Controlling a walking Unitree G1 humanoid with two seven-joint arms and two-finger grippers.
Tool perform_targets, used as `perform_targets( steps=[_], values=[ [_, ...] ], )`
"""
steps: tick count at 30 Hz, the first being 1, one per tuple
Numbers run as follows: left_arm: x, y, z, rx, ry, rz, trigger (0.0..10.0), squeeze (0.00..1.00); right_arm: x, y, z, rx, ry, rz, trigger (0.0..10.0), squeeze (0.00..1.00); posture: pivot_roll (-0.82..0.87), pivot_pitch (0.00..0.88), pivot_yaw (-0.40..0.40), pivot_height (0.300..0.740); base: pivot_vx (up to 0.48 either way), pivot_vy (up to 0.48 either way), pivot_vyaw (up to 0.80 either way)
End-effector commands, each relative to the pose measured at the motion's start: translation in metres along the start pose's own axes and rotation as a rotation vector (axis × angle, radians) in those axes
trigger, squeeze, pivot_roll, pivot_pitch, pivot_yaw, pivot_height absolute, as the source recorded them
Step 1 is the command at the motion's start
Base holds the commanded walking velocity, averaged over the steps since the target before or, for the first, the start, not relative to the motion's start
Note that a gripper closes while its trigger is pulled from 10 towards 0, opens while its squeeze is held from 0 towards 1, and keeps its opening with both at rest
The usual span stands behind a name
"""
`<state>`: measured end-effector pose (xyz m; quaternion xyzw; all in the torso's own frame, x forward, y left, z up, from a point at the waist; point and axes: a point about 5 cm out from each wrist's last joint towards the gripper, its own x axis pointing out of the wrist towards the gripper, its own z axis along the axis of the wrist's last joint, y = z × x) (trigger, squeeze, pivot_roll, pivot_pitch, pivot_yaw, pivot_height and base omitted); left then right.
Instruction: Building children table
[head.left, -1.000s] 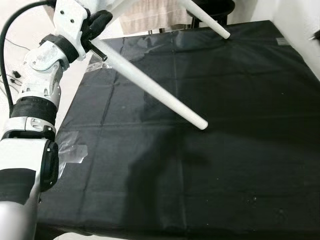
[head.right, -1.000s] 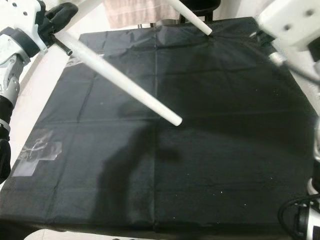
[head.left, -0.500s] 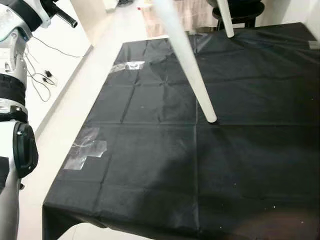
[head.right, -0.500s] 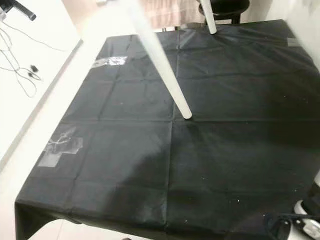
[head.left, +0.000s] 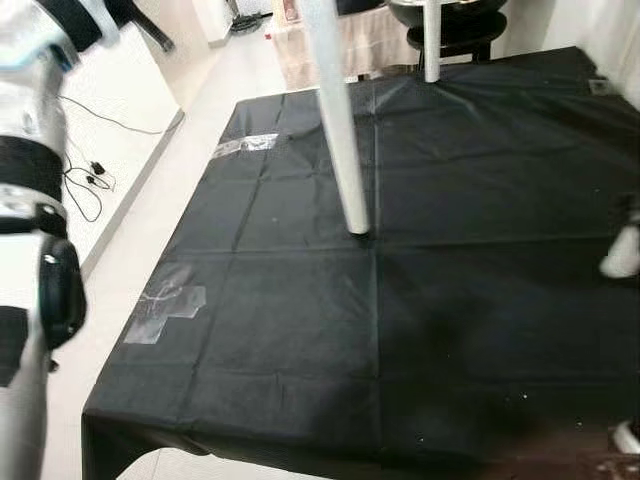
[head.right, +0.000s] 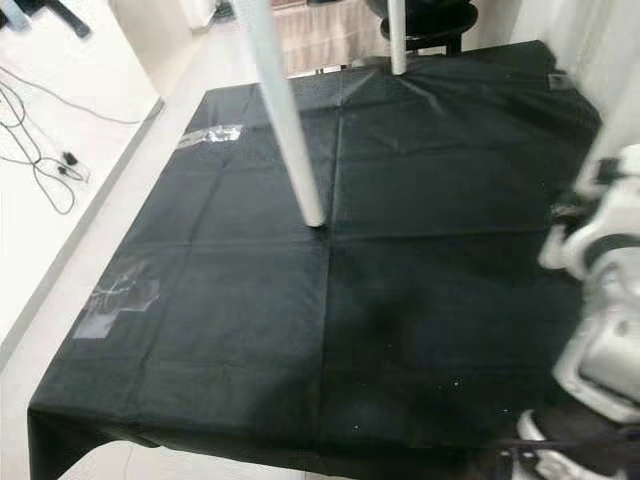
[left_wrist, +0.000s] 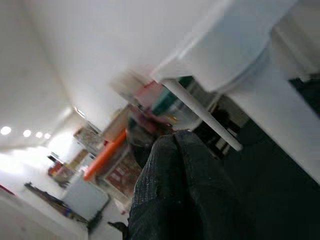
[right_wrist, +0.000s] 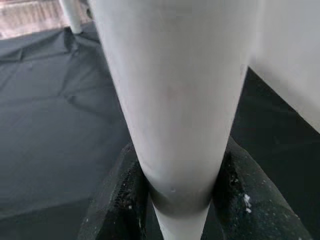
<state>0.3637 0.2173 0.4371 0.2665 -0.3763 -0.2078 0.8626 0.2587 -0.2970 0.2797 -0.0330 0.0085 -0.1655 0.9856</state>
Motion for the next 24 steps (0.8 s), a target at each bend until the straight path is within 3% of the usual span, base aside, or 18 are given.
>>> perform_targets(
  steps=[1, 4, 5, 6, 10, 11, 14, 15, 16, 18, 23, 24],
  values=[
    [-0.008, -0.005, -0.011, -0.043, 0.015, 0.001, 10.0, 0.0, -0.006, 0.033, 0.007, 0.038, -0.045, 0.18, 0.0, 0.0, -0.13, 0.105, 0.162, 0.74, 0.0, 0.0, 0.0],
    [-0.009, -0.01, -0.016, -0.065, 0.018, -0.007, 10.0, 0.0, -0.007, 0.044, 0.001, 0.05, -0.017, 0.228, 0.0, 0.0, -0.13, 0.105, 0.162, 0.74, 0.0, 0.0, 0.0],
    [-0.01, -0.021, -0.025, -0.101, 0.022, -0.018, 10.0, 0.0, -0.009, 0.061, -0.008, 0.066, 0.017, 0.276, 0.0, 0.0, -0.13, 0.107, 0.161, 0.74, 0.0, 0.0, 0.0],
    [-0.011, -0.027, -0.028, -0.119, 0.023, -0.021, 10.0, 0.0, -0.008, 0.065, -0.011, 0.061, 0.026, 0.277, 2.9, 0.0, -0.12, 0.111, 0.159, 0.74, 0.0, 0.0, 0.0],
    [-0.011, -0.032, -0.031, -0.138, 0.023, -0.024, 10.0, 0.0, -0.008, 0.069, -0.014, 0.054, 0.036, 0.276, 2.9, 0.0, -0.12, 0.111, 0.159, 0.74, 0.0, 0.0, 0.0],
    [-0.012, -0.041, -0.036, -0.16, 0.024, -0.036, 10.0, 0.0, -0.007, 0.07, -0.014, 0.051, 0.024, 0.264, 10.0, 0.45, -0.12, 0.113, 0.154, 0.74, 0.0, 0.0, 0.0],
    [-0.012, -0.046, -0.038, -0.175, 0.025, -0.044, 10.0, 0.0, -0.006, 0.07, -0.013, 0.05, 0.014, 0.254, 10.0, 0.45, -0.12, 0.113, 0.153, 0.74, 0.0, 0.0, 0.0],
    [-0.014, -0.056, -0.042, -0.202, 0.026, -0.061, 10.0, 0.0, -0.006, 0.07, -0.011, 0.052, -0.011, 0.247, 10.0, 1.0, -0.12, 0.115, 0.151, 0.74, 0.0, 0.0, 0.0],
    [-0.014, -0.056, -0.042, -0.202, 0.026, -0.061, 10.0, 0.0, -0.006, 0.07, -0.011, 0.052, -0.011, 0.247, 10.0, 1.0, -0.12, 0.115, 0.151, 0.74, 0.0, 0.0, 0.0],
    [-0.018, -0.076, -0.049, -0.251, 0.032, -0.094, 10.0, 0.0, -0.006, 0.069, -0.01, 0.04, -0.037, 0.251, 10.0, 1.0, -0.12, 0.117, 0.15, 0.74, 0.0, 0.0, 0.0],
    [-0.025, -0.094, -0.057, -0.299, 0.049, -0.118, 10.0, 0.0, -0.011, 0.066, -0.014, 0.009, -0.044, 0.277, 10.0, 1.0, -0.12, 0.115, 0.146, 0.74, 0.0, 0.0, 0.0],
    [-0.03, -0.105, -0.062, -0.332, 0.066, -0.12, 10.0, 0.0, -0.017, 0.062, -0.021, -0.017, -0.045, 0.292, 10.0, 1.0, -0.13, 0.113, 0.143, 0.74, 0.0, 0.0, 0.0]
  ],
)
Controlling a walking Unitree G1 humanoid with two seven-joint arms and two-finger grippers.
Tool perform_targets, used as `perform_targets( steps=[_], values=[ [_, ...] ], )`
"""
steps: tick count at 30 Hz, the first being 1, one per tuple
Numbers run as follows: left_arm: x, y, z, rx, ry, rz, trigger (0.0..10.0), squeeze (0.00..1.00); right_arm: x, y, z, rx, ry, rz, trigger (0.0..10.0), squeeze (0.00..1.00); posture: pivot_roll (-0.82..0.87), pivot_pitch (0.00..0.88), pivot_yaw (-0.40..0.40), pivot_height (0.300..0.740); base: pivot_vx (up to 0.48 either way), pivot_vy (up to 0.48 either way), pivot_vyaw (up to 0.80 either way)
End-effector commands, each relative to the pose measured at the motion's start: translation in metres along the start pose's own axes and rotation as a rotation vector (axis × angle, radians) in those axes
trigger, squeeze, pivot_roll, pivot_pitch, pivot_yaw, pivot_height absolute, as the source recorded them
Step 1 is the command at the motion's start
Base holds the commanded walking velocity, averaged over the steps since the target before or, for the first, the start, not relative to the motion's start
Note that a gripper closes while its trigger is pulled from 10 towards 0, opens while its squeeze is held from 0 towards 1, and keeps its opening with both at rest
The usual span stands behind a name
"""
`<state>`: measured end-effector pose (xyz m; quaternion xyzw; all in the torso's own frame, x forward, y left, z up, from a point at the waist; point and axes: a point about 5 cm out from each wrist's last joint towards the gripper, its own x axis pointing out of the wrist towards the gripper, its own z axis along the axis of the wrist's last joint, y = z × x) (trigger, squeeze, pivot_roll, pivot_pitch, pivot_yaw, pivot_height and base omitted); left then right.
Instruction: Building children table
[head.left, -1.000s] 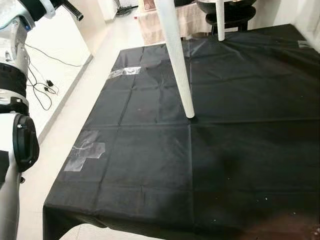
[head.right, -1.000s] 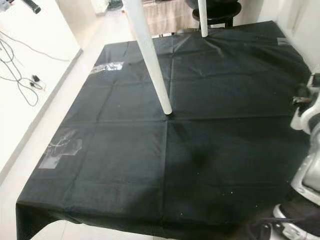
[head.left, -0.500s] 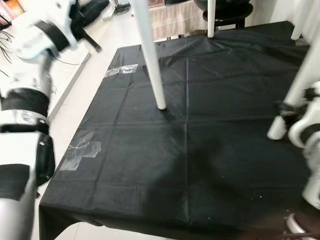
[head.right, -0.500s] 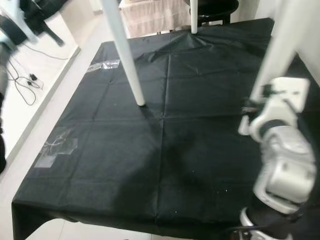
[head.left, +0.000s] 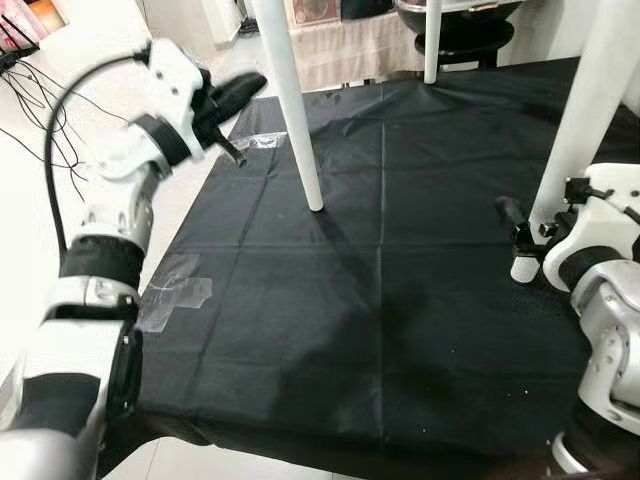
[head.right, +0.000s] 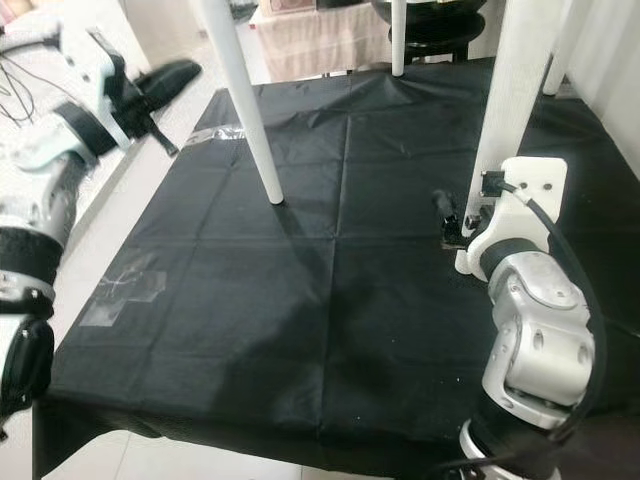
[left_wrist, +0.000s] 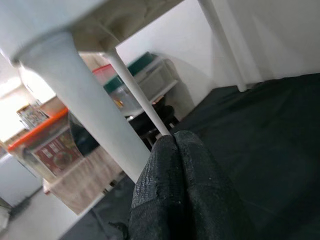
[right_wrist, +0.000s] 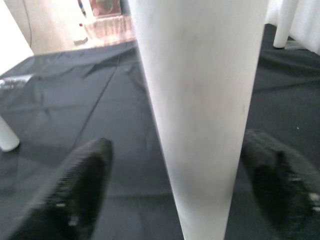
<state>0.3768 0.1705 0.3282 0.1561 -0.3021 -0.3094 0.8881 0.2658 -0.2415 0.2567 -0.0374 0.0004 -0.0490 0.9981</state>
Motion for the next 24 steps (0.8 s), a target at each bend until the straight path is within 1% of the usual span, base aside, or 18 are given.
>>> perform_targets(
  steps=[1, 2, 3, 5, 6, 7, 8, 9, 13, 14, 15, 16, 17, 19, 20, 21, 22, 24],
  values=[
    [-0.005, -0.003, -0.005, -0.02, 0.017, 0.004, 10.0, 0.0, -0.004, 0.007, -0.001, -0.011, -0.019, 0.058, 10.0, 1.0, -0.13, 0.113, 0.143, 0.74, 0.0, 0.0, 0.0],
    [-0.005, -0.003, -0.005, -0.02, 0.017, 0.004, 10.0, 0.0, -0.004, 0.007, -0.001, -0.011, -0.019, 0.058, 10.0, 1.0, -0.13, 0.113, 0.143, 0.74, 0.0, 0.0, 0.0],
    [-0.009, -0.011, -0.012, -0.05, 0.028, 0.01, 10.0, 0.0, -0.012, 0.006, -0.009, -0.03, -0.01, 0.081, 10.0, 1.0, -0.13, 0.112, 0.147, 0.74, 0.0, 0.0, 0.0],
    [-0.009, -0.011, -0.012, -0.05, 0.028, 0.01, 10.0, 0.0, -0.012, 0.006, -0.009, -0.03, -0.01, 0.081, 10.0, 1.0, -0.13, 0.112, 0.147, 0.74, 0.0, 0.0, 0.0],
    [-0.014, -0.019, -0.019, -0.078, 0.042, 0.02, 10.0, 0.0, -0.021, 0.005, -0.016, -0.039, -0.005, 0.104, 10.0, 1.0, -0.14, 0.113, 0.149, 0.74, 0.0, 0.0, 0.0],
    [-0.014, -0.019, -0.019, -0.078, 0.042, 0.02, 10.0, 0.0, -0.021, 0.005, -0.016, -0.039, -0.005, 0.104, 10.0, 1.0, -0.14, 0.113, 0.149, 0.74, 0.0, 0.0, 0.0],
    [-0.021, -0.028, -0.028, -0.121, 0.058, 0.047, 10.0, 0.0, -0.03, 0.004, -0.023, -0.062, 0.0, 0.13, 10.0, 1.0, -0.15, 0.105, 0.151, 0.74, 0.0, 0.0, 0.0],
    [-0.028, -0.039, -0.037, -0.156, 0.079, 0.075, 10.0, 0.0, -0.035, 0.002, -0.027, -0.086, -0.006, 0.151, 10.0, 1.0, -0.15, 0.098, 0.154, 0.74, 0.0, 0.0, 0.0],
    [-0.028, -0.039, -0.037, -0.156, 0.079, 0.075, 10.0, 0.0, -0.035, 0.002, -0.027, -0.086, -0.006, 0.151, 10.0, 1.0, -0.15, 0.098, 0.154, 0.74, 0.0, 0.0, 0.0],
    [-0.033, -0.046, -0.045, -0.189, 0.1, 0.109, 10.0, 0.0, -0.037, -0.001, -0.029, -0.108, -0.012, 0.158, 10.0, 1.0, -0.15, 0.092, 0.147, 0.74, 0.0, 0.0, 0.0],
    [-0.033, -0.046, -0.045, -0.189, 0.1, 0.109, 10.0, 0.0, -0.037, -0.001, -0.029, -0.108, -0.012, 0.158, 10.0, 1.0, -0.15, 0.092, 0.147, 0.74, 0.0, 0.0, 0.0],
    [-0.041, -0.059, -0.056, -0.238, 0.131, 0.156, 10.0, 0.0, -0.04, 0.001, -0.029, -0.137, -0.012, 0.239, 10.0, 1.0, -0.16, 0.086, 0.138, 0.74, 0.0, 0.0, 0.0],
    [-0.041, -0.059, -0.056, -0.238, 0.131, 0.156, 10.0, 0.0, -0.04, 0.001, -0.029, -0.137, -0.012, 0.239, 10.0, 1.0, -0.16, 0.086, 0.138, 0.74, 0.0, 0.0, 0.0],
    [-0.056, -0.079, -0.071, -0.303, 0.192, 0.214, 10.0, 0.0, -0.049, 0.013, -0.032, -0.183, 0.005, 0.436, 10.0, 1.0, -0.16, 0.083, 0.132, 0.74, 0.0, 0.0, 0.0],
    [-0.056, -0.079, -0.071, -0.303, 0.192, 0.214, 10.0, 0.0, -0.049, 0.013, -0.032, -0.183, 0.005, 0.436, 10.0, 1.0, -0.16, 0.083, 0.132, 0.74, 0.0, 0.0, 0.0],
    [-0.066, -0.088, -0.077, -0.328, 0.23, 0.233, 10.0, 0.0, -0.05, 0.022, -0.037, -0.195, 0.013, 0.495, 10.0, 0.57, -0.15, 0.083, 0.131, 0.74, 0.0, 0.0, 0.0],
    [-0.073, -0.095, -0.081, -0.343, 0.258, 0.246, 10.0, 0.0, -0.048, 0.028, -0.041, -0.202, 0.012, 0.514, 10.0, 0.0, -0.15, 0.081, 0.132, 0.74, 0.0, 0.0, 0.0],
    [-0.073, -0.095, -0.081, -0.343, 0.258, 0.246, 10.0, 0.0, -0.048, 0.028, -0.041, -0.202, 0.012, 0.514, 10.0, 0.0, -0.15, 0.081, 0.132, 0.74, 0.0, 0.0, 0.0]
  ],
)
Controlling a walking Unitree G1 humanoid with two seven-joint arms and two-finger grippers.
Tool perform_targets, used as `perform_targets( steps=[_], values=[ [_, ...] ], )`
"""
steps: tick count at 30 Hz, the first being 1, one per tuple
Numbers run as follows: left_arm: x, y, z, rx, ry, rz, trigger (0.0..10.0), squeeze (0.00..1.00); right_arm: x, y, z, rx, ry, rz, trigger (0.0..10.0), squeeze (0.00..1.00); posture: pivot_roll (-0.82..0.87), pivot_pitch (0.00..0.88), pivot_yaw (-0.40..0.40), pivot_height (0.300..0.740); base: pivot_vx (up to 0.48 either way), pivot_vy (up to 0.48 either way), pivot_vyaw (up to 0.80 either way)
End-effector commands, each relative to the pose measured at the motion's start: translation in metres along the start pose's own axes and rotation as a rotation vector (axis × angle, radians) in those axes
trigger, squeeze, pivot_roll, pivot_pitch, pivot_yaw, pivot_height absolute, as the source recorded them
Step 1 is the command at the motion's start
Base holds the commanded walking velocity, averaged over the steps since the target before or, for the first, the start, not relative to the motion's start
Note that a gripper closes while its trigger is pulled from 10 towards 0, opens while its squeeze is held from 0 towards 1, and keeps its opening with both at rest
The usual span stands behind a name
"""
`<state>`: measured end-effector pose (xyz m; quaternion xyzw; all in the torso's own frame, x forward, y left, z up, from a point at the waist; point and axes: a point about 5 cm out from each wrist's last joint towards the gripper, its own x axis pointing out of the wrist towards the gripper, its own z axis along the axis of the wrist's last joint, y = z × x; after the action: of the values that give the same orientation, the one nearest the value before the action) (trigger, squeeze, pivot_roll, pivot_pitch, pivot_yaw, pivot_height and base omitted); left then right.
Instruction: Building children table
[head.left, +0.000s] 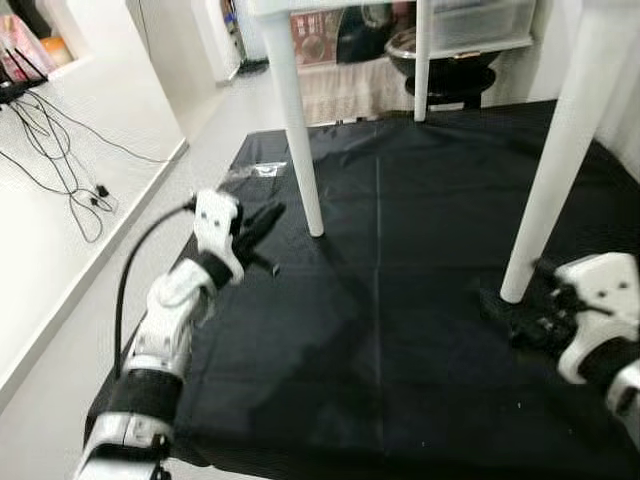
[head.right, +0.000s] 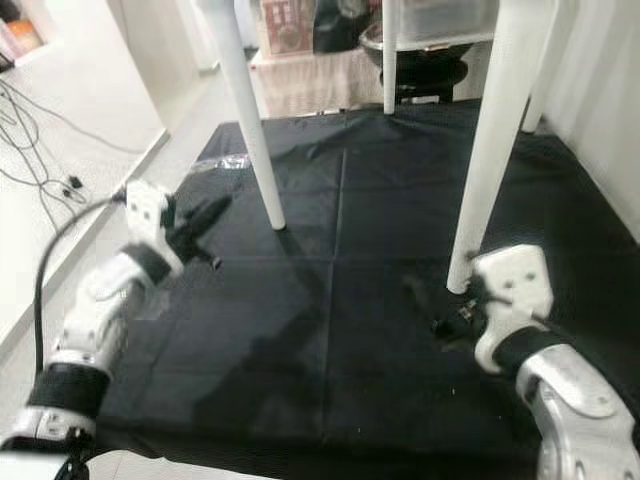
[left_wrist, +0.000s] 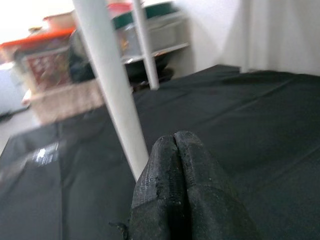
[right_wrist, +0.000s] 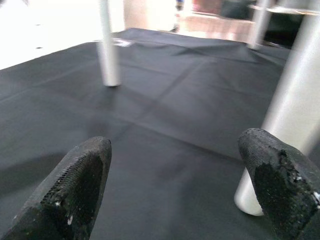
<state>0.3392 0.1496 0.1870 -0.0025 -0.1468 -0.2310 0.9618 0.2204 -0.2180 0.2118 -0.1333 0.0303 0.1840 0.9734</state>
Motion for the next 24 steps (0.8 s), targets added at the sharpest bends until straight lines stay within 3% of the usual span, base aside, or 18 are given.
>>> perform_targets(
  steps=[1, 3, 4, 5, 7, 10, 15, 19, 24],
  values=[
    [-0.007, 0.0, -0.004, 0.009, 0.03, 0.027, 10.0, 0.0, 0.013, 0.013, 0.0, 0.021, -0.038, 0.046, 10.0, 0.0, -0.14, 0.079, 0.128, 0.74, 0.0, 0.0, 0.0],
    [-0.019, -0.002, -0.016, 0.002, 0.073, 0.061, 10.0, 0.0, 0.039, 0.033, -0.006, 0.09, -0.08, 0.055, 10.0, 0.0, -0.13, 0.079, 0.128, 0.74, 0.0, 0.0, 0.0],
    [-0.019, -0.002, -0.016, 0.002, 0.073, 0.061, 10.0, 0.0, 0.039, 0.033, -0.006, 0.09, -0.08, 0.055, 10.0, 0.0, -0.13, 0.079, 0.128, 0.74, 0.0, 0.0, 0.0],
    [-0.024, -0.004, -0.021, 0.001, 0.097, 0.085, 10.0, 0.0, 0.05, 0.044, -0.009, 0.096, -0.088, 0.066, 10.0, 0.0, -0.12, 0.077, 0.113, 0.74, 0.0, 0.0, 0.0],
    [-0.024, -0.004, -0.021, 0.001, 0.097, 0.085, 10.0, 0.0, 0.05, 0.044, -0.009, 0.096, -0.088, 0.066, 10.0, 0.0, -0.12, 0.077, 0.113, 0.74, 0.0, 0.0, 0.0],
    [-0.037, -0.013, -0.031, -0.001, 0.146, 0.128, 10.0, 0.0, 0.078, 0.062, -0.016, 0.098, -0.111, 0.075, 10.0, 0.0, -0.11, 0.074, 0.116, 0.74, 0.0, 0.0, 0.0],
    [-0.05, -0.018, -0.036, 0.001, 0.194, 0.158, 10.0, 0.0, 0.096, 0.071, -0.025, 0.019, -0.097, 0.042, 10.0, 0.0, -0.09, 0.076, 0.107, 0.74, -0.21, 0.0, 0.0],
    [-0.059, -0.021, -0.038, 0.002, 0.217, 0.169, 10.0, 0.0, 0.1, 0.079, -0.037, 0.004, -0.066, 0.062, 10.0, 0.0, -0.09, 0.08, 0.104, 0.74, -0.292, 0.0, 0.0],
    [-0.061, -0.023, -0.038, 0.003, 0.228, 0.183, 10.0, 0.0, 0.102, 0.075, -0.04, 0.034, -0.072, 0.035, 10.0, 0.0, -0.09, 0.08, 0.1, 0.74, -0.31, 0.0, 0.0]
  ],
)
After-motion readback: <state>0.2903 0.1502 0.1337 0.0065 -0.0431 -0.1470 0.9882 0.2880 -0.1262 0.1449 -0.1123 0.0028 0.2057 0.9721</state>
